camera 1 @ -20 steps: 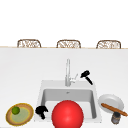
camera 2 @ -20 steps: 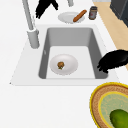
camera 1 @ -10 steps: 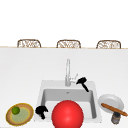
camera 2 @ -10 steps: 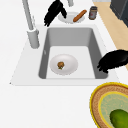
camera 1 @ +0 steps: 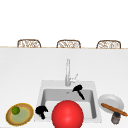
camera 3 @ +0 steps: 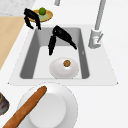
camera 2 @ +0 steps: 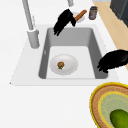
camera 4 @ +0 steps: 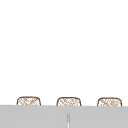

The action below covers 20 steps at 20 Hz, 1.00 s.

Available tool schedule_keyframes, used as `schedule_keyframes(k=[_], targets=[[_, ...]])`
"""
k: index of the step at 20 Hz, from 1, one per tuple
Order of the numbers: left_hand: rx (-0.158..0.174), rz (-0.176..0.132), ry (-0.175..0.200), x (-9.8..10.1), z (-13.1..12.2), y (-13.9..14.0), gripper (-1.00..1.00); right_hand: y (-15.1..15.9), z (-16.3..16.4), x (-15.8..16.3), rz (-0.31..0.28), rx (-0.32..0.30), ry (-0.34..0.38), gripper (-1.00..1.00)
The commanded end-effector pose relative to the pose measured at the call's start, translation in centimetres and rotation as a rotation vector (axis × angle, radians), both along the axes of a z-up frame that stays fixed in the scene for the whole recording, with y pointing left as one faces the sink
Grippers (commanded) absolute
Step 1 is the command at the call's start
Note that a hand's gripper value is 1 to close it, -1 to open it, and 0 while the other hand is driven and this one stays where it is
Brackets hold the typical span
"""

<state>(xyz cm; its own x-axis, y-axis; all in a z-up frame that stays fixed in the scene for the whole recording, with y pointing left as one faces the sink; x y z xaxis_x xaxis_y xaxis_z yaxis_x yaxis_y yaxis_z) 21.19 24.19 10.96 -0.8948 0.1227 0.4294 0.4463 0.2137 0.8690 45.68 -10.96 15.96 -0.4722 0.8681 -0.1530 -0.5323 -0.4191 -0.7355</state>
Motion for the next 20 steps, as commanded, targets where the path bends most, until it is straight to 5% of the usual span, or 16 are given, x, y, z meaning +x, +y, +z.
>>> schedule_keyframes(k=[1, 5, 12, 14, 20], targets=[[0.0, 0.0, 0.0, 0.0, 0.0, 0.0, 0.0, 1.3, -1.7, -2.1, 0.0, 0.036, 0.062, -1.0], [0.0, 0.0, 0.0, 0.0, 0.0, 0.0, 0.0, 3.3, -3.9, -2.9, 0.005, 0.078, 0.021, -1.0], [0.0, 0.0, 0.0, 0.0, 0.0, 0.0, 0.0, 6.5, -8.2, -3.0, 0.007, 0.053, 0.1, -1.0], [0.0, 0.0, 0.0, 0.0, 0.0, 0.0, 0.0, 6.4, -9.2, -2.7, -0.084, 0.047, 0.101, -1.0], [0.0, 0.0, 0.0, 0.0, 0.0, 0.0, 0.0, 7.5, -12.2, -3.0, -0.154, 0.046, 0.109, -1.0]])
